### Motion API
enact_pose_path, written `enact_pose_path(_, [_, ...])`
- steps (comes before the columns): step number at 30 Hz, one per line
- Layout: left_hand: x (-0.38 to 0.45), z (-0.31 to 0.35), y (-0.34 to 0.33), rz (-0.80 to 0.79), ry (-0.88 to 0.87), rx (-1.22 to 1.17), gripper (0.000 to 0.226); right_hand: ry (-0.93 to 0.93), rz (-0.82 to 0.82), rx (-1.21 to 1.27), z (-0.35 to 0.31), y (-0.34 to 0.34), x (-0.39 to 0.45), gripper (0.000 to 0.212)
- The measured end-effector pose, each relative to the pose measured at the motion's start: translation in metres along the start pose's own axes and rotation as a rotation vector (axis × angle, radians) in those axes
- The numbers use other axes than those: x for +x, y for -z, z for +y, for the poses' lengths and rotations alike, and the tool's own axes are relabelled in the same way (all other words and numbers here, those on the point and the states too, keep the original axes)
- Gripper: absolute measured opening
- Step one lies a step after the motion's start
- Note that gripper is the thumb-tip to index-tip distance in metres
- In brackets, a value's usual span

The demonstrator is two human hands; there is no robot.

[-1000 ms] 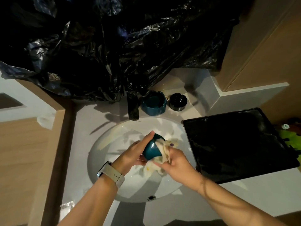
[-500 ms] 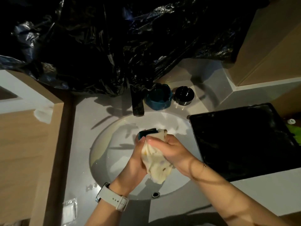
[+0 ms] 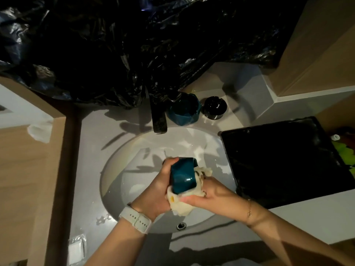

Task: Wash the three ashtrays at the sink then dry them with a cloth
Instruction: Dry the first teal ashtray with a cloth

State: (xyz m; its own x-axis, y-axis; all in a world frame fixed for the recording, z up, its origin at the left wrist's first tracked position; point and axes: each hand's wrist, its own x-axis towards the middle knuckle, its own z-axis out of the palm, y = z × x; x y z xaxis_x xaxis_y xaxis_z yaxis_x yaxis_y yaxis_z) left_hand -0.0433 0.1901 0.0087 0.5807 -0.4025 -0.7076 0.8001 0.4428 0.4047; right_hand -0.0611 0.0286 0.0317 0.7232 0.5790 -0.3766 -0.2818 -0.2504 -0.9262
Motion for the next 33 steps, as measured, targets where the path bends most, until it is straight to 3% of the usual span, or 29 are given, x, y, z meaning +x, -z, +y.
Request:
enact_pose_path(4, [0.01,-0.014,-0.021,0.127,-0.171,0.258,0.063,-0.096,0.336,0.45,0.002,-0.006,0.007,0.027])
enact_pose_path(6, [0.016,-0.019,-0.024,0.197,-0.222,0.299,0.085,-0.121,0.428,0.517,0.002,-0.006,0.015,0.029])
enact_pose_path(8, [0.014,-0.016,-0.023,0.158,-0.183,0.206,0.077,-0.114,0.434,0.486,0.002,-0.008,0.02,0.021])
enact_pose_path(11, [0.004,-0.011,-0.013,0.058,-0.046,0.005,0.053,-0.021,0.266,0.25,0.004,-0.01,0.014,0.013])
enact_pose_path(14, [0.012,-0.007,-0.009,0.074,0.022,-0.161,0.052,0.055,0.094,-0.321,0.011,0.001,0.007,0.043])
enact_pose_path(16, [0.012,-0.007,-0.014,0.092,0.036,-0.189,0.05,0.11,0.1,-0.503,0.011,0.009,0.002,0.052])
enact_pose_path(20, [0.01,-0.012,-0.021,-0.006,-0.003,-0.185,0.054,0.228,0.201,-0.648,0.014,0.01,-0.015,0.04])
enact_pose_path(24, [0.002,-0.018,-0.023,-0.074,-0.104,-0.181,0.079,0.267,0.207,-0.799,0.013,0.011,-0.018,0.03])
enact_pose_path(27, [0.002,-0.022,-0.03,-0.009,-0.124,-0.223,0.069,0.279,0.257,-0.818,0.008,0.015,-0.023,0.025])
enact_pose_path(29, [0.003,-0.024,-0.038,0.022,-0.122,-0.236,0.063,0.281,0.256,-0.808,0.005,0.02,-0.028,0.037])
enact_pose_path(31, [0.005,-0.028,-0.044,0.069,-0.11,-0.207,0.062,0.207,0.156,-0.857,-0.003,0.026,-0.03,0.058])
enact_pose_path(33, [0.009,-0.032,-0.05,0.076,-0.096,-0.187,0.063,0.172,0.082,-0.933,-0.01,0.036,-0.03,0.063])
